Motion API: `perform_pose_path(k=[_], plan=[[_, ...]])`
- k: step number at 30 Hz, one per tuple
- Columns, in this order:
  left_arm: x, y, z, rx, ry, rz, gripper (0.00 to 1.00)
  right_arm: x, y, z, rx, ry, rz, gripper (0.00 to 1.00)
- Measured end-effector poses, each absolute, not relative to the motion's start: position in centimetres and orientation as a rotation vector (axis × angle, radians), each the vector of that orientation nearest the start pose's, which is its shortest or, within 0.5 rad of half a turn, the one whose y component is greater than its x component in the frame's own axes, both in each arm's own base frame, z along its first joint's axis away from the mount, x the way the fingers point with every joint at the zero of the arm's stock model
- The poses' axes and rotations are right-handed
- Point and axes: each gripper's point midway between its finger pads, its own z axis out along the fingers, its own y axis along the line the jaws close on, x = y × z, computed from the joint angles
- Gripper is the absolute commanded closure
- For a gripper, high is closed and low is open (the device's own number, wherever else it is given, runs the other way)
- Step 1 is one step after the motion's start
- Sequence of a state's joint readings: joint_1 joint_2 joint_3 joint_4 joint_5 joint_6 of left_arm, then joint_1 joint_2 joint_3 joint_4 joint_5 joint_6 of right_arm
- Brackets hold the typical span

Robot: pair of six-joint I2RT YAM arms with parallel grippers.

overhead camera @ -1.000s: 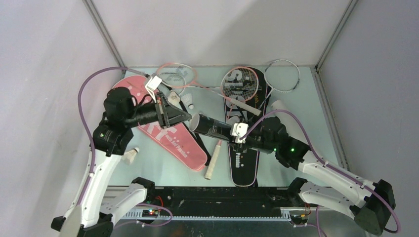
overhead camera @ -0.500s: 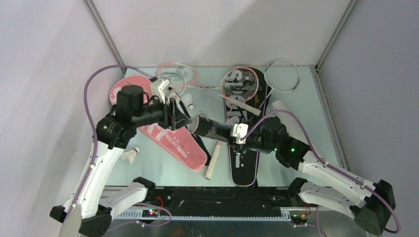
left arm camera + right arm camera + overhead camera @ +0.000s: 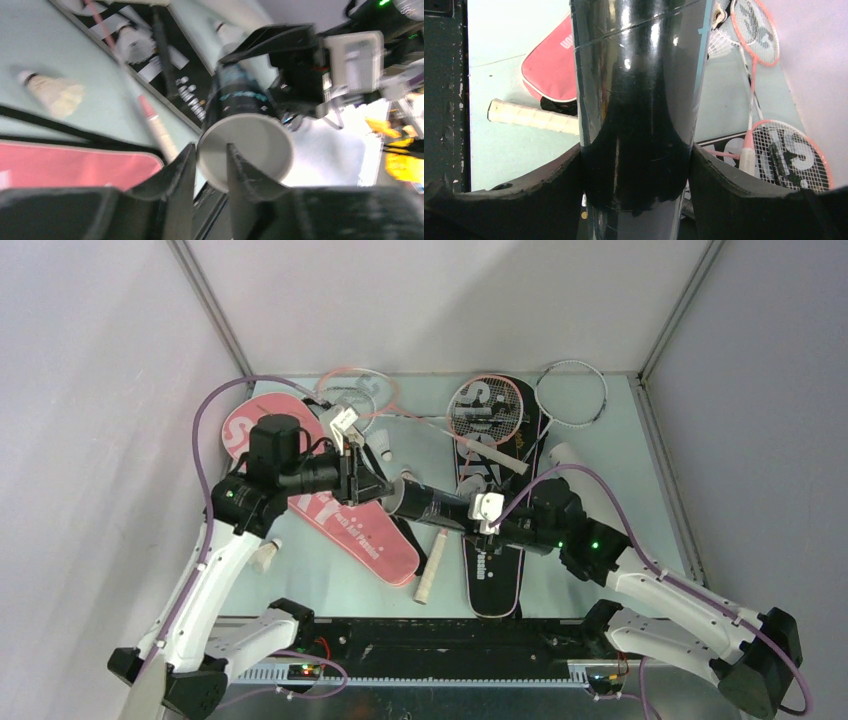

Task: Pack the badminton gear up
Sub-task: Open the lid of the shuttle tube.

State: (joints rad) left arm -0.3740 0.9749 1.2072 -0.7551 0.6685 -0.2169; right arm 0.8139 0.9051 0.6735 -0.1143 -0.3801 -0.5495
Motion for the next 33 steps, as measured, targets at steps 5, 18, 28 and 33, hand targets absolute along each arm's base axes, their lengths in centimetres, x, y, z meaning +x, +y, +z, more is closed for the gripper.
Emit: perform_pose_path(k=[5, 18, 28, 33], plan=[[19.2, -21.5, 31.0, 0.588, 2.011, -1.191, 0.99, 19.1, 26.5, 19.7, -1.418, 1.356, 0.541, 0.78], [19.6, -19.9, 32.0, 0.509, 2.039, -1.079, 1.0, 19.2, 27.2, 20.9, -1.398, 1.3, 0.556, 0.78], [20.8, -16.4, 32.4, 0.483, 2.081, -0.692, 1.0, 19.2, 27.3, 21.2, -1.397, 1.283, 0.555, 0.79], [21.3, -14.5, 33.0, 0.433, 2.085, -0.567, 1.0, 19.1, 27.2, 20.9, -1.405, 1.296, 0.556, 0.79]])
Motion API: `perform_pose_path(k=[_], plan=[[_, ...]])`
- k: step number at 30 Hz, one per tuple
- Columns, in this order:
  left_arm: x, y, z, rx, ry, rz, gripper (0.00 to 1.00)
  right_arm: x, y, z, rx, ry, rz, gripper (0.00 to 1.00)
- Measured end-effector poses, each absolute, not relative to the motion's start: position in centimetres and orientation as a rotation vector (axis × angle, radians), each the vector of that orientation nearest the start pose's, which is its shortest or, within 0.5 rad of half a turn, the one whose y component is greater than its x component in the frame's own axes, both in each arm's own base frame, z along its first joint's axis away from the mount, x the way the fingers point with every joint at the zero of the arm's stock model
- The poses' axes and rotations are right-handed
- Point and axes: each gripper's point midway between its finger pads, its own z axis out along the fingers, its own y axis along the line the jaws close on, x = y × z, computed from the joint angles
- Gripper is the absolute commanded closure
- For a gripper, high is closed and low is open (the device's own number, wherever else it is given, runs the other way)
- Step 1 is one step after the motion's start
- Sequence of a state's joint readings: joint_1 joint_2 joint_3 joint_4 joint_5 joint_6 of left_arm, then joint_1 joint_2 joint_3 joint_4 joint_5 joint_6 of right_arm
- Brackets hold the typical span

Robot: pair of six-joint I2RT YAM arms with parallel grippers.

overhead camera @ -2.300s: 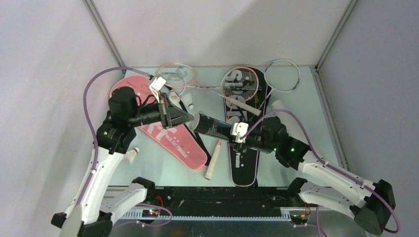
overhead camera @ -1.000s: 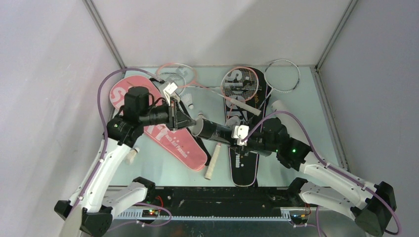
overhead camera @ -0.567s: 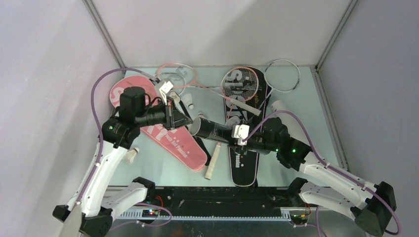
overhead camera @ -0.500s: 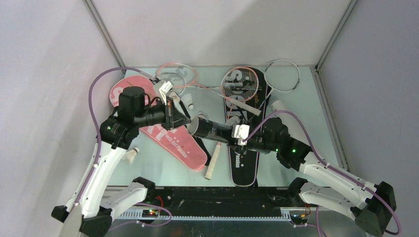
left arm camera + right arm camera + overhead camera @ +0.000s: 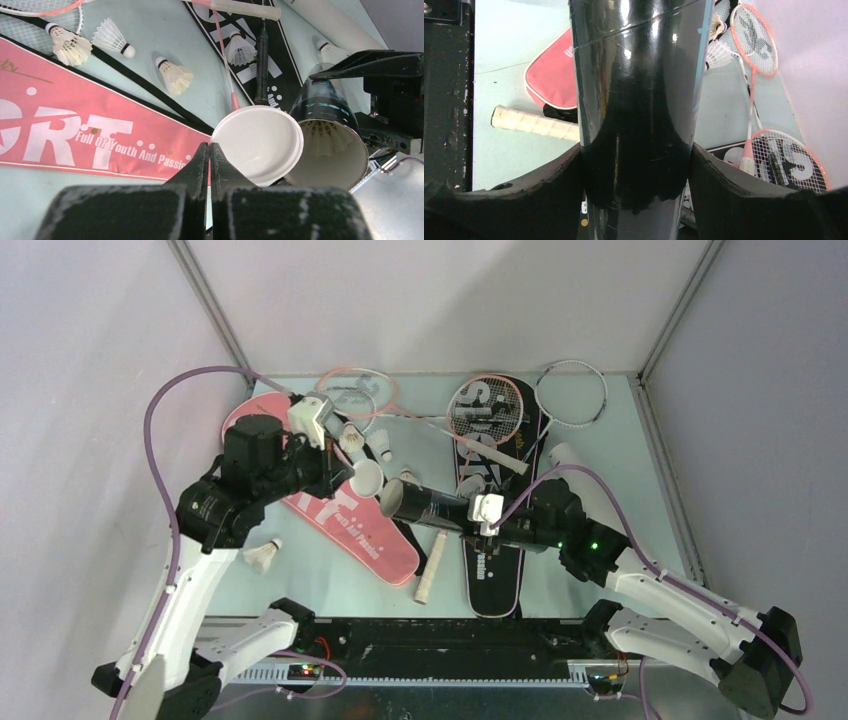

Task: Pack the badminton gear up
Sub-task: Open the lid of the shuttle tube, then place the lid on the racket bag.

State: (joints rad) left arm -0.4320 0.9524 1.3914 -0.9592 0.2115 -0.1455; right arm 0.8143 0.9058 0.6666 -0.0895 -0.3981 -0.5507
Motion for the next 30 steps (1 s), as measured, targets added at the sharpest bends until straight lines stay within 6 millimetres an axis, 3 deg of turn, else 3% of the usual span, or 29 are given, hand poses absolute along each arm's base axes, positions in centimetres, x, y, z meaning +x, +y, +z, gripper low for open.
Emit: perform_pose_path(k=[8, 13, 17, 21, 25, 27, 30], plan=[[22.4, -12.4, 33.1, 0.319, 2.086, -0.432, 1.0, 20.0, 26.7, 20.8, -1.369, 1.334, 0.509, 0.78], [24.1, -10.5, 31.7, 0.195, 2.125, -0.287, 1.0, 20.5, 26.0, 21.6, -1.317, 1.347, 0.466, 0.78], [26.2, -9.0, 27.3, 0.077, 2.21, -0.164, 1.0, 21.0, 25.3, 23.3, -1.249, 1.33, 0.431, 0.78], [28.1, -6.3, 19.7, -0.153, 2.347, -0.069, 1.0, 21.0, 24.7, 25.2, -1.185, 1.294, 0.411, 0.77], [28.1, -1.9, 12.6, -0.452, 2.447, 0.042, 1.0, 20.7, 24.3, 26.9, -1.14, 1.257, 0.422, 0.77], [28.2, -0.5, 10.8, -0.559, 2.461, 0.086, 1.0, 20.5, 24.3, 27.5, -1.127, 1.241, 0.432, 0.76], [29.6, 0.3, 9.5, -0.661, 2.438, 0.096, 1.0, 20.2, 24.3, 27.9, -1.118, 1.228, 0.45, 0.76]])
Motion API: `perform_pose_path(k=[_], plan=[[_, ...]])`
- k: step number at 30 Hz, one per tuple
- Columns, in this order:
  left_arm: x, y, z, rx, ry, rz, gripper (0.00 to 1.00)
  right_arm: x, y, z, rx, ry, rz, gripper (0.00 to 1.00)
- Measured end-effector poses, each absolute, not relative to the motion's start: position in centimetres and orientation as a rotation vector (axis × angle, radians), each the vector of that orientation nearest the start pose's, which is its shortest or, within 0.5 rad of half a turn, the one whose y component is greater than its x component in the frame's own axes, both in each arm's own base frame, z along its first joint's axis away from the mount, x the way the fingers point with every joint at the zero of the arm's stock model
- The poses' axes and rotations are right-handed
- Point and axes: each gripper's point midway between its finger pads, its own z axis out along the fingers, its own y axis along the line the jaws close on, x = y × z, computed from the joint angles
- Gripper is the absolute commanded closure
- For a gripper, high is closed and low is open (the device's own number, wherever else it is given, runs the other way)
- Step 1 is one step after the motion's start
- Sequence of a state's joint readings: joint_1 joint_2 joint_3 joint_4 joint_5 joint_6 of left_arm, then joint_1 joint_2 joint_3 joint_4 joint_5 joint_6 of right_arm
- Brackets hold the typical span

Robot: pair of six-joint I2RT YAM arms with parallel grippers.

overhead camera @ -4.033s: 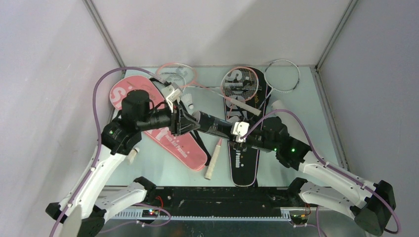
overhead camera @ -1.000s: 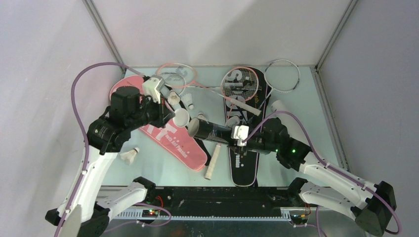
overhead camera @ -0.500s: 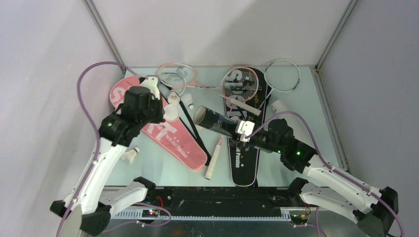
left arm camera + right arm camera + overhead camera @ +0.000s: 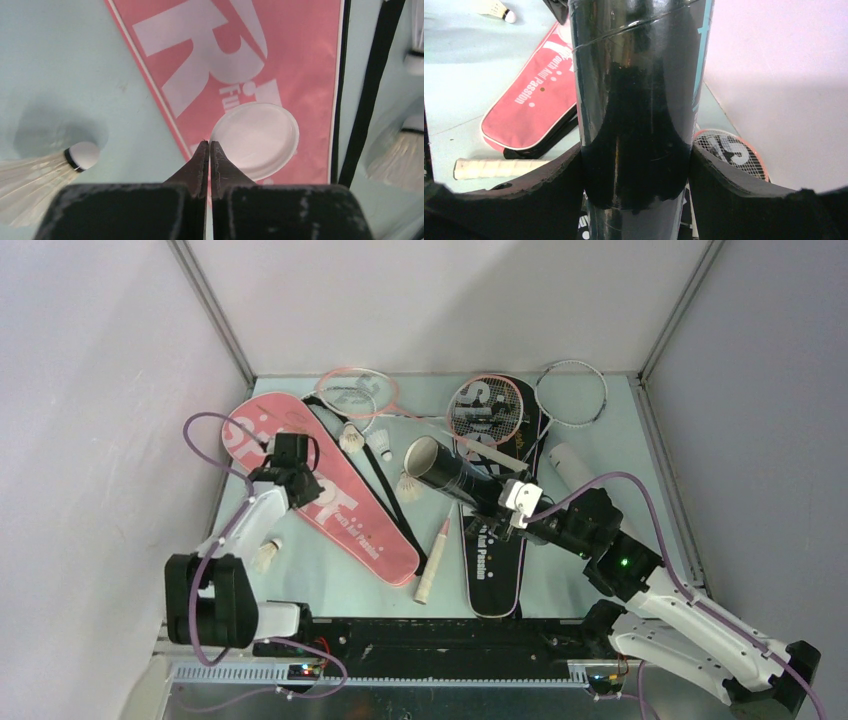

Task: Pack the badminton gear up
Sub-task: Place the lid on the racket bag.

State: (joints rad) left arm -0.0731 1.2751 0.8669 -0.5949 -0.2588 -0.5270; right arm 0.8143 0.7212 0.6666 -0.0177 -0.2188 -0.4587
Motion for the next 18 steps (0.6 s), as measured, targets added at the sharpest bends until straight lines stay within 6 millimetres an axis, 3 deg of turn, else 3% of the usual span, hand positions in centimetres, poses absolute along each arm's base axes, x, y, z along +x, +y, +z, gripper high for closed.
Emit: perform_pose_path(k=[3, 6, 9, 14, 18], plan=[[31.0, 0.5, 8.4, -0.735, 2.415, 0.074, 0.87, 19.9, 24.6, 28.0, -1.119, 1.223, 0.474, 0.75], [31.5, 0.6, 7.6, -0.785, 2.422, 0.073, 0.66, 19.3, 25.0, 28.1, -1.128, 1.215, 0.502, 0.75], [31.4, 0.7, 7.5, -0.82, 2.415, 0.078, 0.56, 18.9, 25.3, 28.1, -1.134, 1.207, 0.519, 0.75], [31.1, 1.7, 9.0, -0.889, 2.348, 0.096, 0.43, 18.3, 25.5, 28.4, -1.141, 1.192, 0.54, 0.75], [30.1, 3.5, 12.0, -0.977, 2.224, 0.109, 0.33, 18.1, 25.7, 28.4, -1.148, 1.187, 0.547, 0.75]])
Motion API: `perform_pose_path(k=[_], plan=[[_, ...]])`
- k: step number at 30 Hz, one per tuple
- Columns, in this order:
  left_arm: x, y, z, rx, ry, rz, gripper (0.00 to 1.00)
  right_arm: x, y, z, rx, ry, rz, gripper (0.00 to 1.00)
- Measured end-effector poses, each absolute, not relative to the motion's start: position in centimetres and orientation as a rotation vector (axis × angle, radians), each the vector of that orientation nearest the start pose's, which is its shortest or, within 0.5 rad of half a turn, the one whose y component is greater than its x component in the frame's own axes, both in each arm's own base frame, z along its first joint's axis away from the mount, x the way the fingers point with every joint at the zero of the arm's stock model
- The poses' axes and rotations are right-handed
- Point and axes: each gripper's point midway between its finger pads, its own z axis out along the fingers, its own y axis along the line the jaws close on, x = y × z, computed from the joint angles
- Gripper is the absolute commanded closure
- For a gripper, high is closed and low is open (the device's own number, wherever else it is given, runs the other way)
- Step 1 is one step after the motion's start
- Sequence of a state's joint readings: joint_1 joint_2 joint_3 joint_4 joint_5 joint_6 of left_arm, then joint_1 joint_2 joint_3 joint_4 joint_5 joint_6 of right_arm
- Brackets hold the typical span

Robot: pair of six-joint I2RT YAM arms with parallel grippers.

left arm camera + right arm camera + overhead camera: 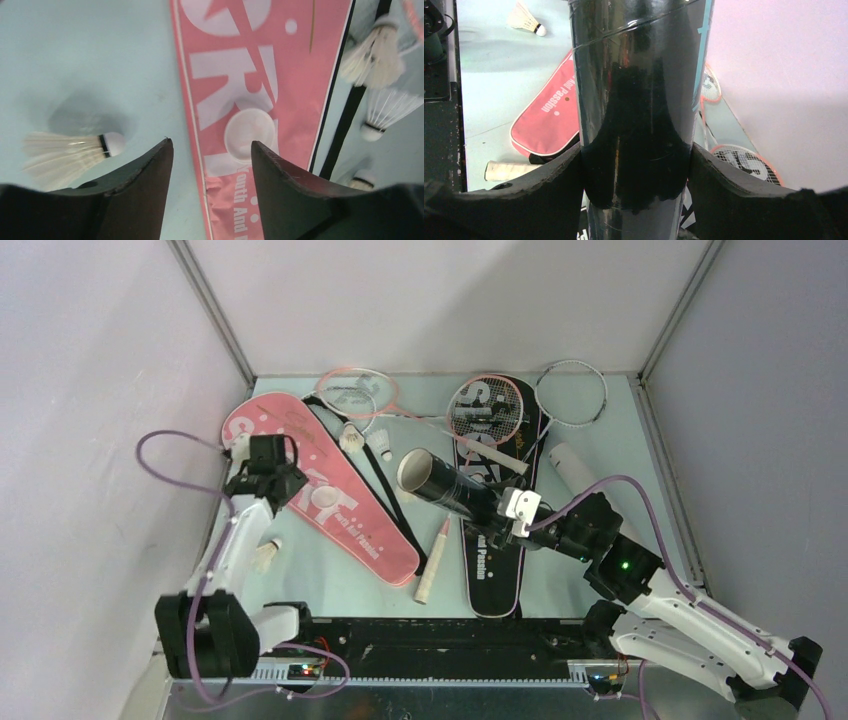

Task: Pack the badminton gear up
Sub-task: Place the lid on the racket bag, then pick up the shuttlecock at the center of the board.

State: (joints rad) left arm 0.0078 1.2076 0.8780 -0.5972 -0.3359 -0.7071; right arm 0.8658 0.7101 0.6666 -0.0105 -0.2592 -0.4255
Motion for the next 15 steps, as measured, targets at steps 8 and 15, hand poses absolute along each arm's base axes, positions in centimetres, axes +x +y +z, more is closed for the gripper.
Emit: perform_pose_path(k=[8, 15], plan=[[25.7, 8.2, 13.6, -1.202, 2.044, 0.167, 0.15, 17.6, 25.8, 28.5, -1.157, 1.174, 0.562, 0.75], [20.0, 12.3, 10.3, -1.466, 1.97, 0.299, 0.11, 17.2, 26.1, 28.5, -1.163, 1.168, 0.582, 0.75]])
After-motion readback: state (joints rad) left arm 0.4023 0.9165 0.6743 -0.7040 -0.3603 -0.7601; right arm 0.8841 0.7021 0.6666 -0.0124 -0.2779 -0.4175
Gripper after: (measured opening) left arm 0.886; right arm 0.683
